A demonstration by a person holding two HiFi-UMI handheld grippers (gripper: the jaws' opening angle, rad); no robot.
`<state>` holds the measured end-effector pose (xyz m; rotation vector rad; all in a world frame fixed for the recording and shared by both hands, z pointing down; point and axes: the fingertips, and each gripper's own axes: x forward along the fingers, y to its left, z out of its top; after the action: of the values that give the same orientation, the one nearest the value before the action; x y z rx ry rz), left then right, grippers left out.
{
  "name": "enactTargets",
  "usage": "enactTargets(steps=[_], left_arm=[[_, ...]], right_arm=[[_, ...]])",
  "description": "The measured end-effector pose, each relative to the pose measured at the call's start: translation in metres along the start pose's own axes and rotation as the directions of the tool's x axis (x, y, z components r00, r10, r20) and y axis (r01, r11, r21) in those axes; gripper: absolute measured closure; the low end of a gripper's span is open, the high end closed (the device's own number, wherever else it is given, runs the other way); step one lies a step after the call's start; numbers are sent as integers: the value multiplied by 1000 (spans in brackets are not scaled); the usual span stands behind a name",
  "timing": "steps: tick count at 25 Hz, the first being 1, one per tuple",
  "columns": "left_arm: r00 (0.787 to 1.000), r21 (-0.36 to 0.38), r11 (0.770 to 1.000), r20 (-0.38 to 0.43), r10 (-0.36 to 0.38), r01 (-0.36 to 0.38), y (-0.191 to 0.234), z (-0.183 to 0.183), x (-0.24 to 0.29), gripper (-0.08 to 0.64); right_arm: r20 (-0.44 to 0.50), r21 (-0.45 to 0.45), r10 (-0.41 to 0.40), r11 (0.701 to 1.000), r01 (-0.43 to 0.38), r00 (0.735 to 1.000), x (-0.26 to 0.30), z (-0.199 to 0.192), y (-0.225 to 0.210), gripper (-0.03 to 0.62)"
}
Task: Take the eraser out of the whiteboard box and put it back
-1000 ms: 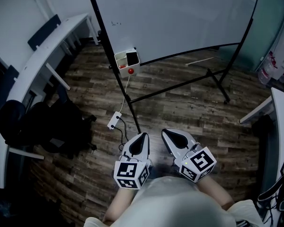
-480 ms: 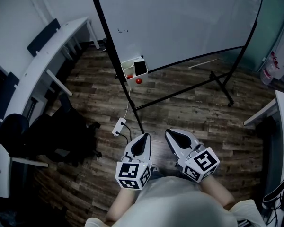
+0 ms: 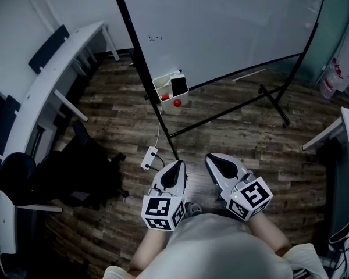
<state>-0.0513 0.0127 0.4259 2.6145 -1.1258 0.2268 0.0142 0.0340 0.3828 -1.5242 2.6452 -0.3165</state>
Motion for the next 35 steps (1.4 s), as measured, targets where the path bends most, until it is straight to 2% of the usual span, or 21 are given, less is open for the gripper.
enactTargets(steps=[25, 35], left_arm=[[1000, -42, 999, -1, -9, 9, 56, 10, 12, 560], [1000, -51, 999, 0, 5, -5, 67, 16, 27, 560]], right_arm=[[9, -24, -23, 999, 24, 1000, 55, 8, -2, 589], [17, -50, -17, 999, 18, 1000, 73, 20, -25, 588]])
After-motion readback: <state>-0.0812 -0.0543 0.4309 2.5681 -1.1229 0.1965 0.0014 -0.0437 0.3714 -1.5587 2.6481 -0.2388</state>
